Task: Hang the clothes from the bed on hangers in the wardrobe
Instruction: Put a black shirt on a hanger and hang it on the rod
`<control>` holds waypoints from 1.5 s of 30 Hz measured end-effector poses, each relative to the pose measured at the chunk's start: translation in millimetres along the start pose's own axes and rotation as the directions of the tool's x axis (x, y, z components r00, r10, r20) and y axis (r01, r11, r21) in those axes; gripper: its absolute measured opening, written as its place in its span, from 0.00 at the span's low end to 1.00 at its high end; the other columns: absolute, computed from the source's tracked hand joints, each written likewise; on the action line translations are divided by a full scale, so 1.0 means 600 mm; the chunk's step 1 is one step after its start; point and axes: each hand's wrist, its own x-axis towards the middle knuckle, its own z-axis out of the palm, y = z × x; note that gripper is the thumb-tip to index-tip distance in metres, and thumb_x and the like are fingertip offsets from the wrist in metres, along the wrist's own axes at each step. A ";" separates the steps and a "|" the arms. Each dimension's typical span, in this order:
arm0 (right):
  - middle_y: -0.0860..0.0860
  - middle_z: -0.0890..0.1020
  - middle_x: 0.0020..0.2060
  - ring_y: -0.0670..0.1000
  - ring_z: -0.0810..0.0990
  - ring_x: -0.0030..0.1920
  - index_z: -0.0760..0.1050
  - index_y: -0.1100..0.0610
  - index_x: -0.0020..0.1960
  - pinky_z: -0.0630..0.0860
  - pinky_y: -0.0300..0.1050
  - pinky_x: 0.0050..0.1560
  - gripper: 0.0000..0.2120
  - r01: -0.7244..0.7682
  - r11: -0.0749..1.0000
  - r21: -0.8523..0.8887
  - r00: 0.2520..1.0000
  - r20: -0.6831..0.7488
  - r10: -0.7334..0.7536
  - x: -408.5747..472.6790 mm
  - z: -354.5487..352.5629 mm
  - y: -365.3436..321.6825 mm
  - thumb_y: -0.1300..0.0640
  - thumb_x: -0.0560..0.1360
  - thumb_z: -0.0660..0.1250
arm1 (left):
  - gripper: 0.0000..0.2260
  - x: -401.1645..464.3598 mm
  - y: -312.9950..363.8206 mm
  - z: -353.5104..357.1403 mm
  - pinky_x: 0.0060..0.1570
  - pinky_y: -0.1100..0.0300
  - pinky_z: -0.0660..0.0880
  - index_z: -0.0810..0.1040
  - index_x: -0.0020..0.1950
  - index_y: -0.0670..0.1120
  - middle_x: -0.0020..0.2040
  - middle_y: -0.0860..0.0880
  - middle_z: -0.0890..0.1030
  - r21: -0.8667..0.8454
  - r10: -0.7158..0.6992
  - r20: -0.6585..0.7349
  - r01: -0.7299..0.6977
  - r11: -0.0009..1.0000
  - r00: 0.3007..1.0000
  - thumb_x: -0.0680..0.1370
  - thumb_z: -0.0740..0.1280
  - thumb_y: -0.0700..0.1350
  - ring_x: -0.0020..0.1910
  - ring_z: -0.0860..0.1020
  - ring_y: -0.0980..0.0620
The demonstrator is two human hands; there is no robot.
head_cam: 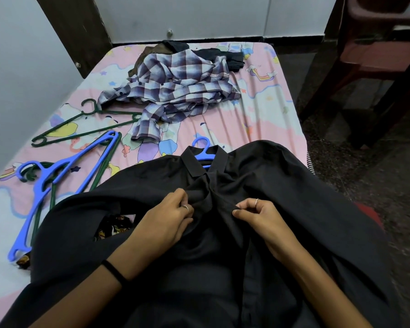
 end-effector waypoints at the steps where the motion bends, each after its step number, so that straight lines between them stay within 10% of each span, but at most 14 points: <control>1: 0.51 0.81 0.34 0.47 0.78 0.37 0.80 0.58 0.38 0.73 0.39 0.43 0.05 0.000 1.000 -0.008 1.000 0.000 0.000 -0.003 -0.002 -0.004 0.64 0.72 0.71 | 0.11 0.001 0.005 -0.005 0.35 0.55 0.75 0.74 0.41 0.48 0.45 0.54 0.69 -0.070 -0.056 0.023 0.057 0.996 0.998 0.76 0.59 0.53 0.38 0.70 0.57; 20: 0.51 0.74 0.29 0.43 0.73 0.28 0.76 0.62 0.41 0.73 0.34 0.30 0.06 -0.160 0.943 0.291 0.976 0.189 0.107 -0.058 -0.024 -0.036 0.70 0.72 0.68 | 0.03 0.031 0.115 -0.040 0.40 0.64 0.77 0.81 0.41 0.42 0.35 0.47 0.81 -0.801 -0.307 0.295 0.410 0.437 0.905 0.71 0.74 0.37 0.34 0.79 0.54; 40: 0.51 0.76 0.31 0.47 0.73 0.33 0.79 0.58 0.44 0.70 0.38 0.33 0.03 0.022 0.999 0.047 0.998 -0.054 -0.019 -0.076 -0.011 -0.025 0.61 0.72 0.72 | 0.04 0.036 0.163 -0.029 0.39 0.70 0.74 0.83 0.44 0.45 0.37 0.54 0.79 -0.710 -0.287 0.003 0.205 0.674 0.958 0.74 0.71 0.37 0.37 0.78 0.60; 45: 0.58 0.73 0.34 0.55 0.69 0.35 0.79 0.57 0.42 0.68 0.46 0.40 0.03 -0.086 0.966 0.243 0.996 0.042 0.079 -0.076 -0.009 -0.010 0.60 0.72 0.73 | 0.04 0.029 0.164 -0.024 0.41 0.69 0.76 0.84 0.44 0.45 0.38 0.53 0.82 -0.742 -0.346 0.017 0.244 0.625 0.938 0.73 0.72 0.37 0.38 0.81 0.59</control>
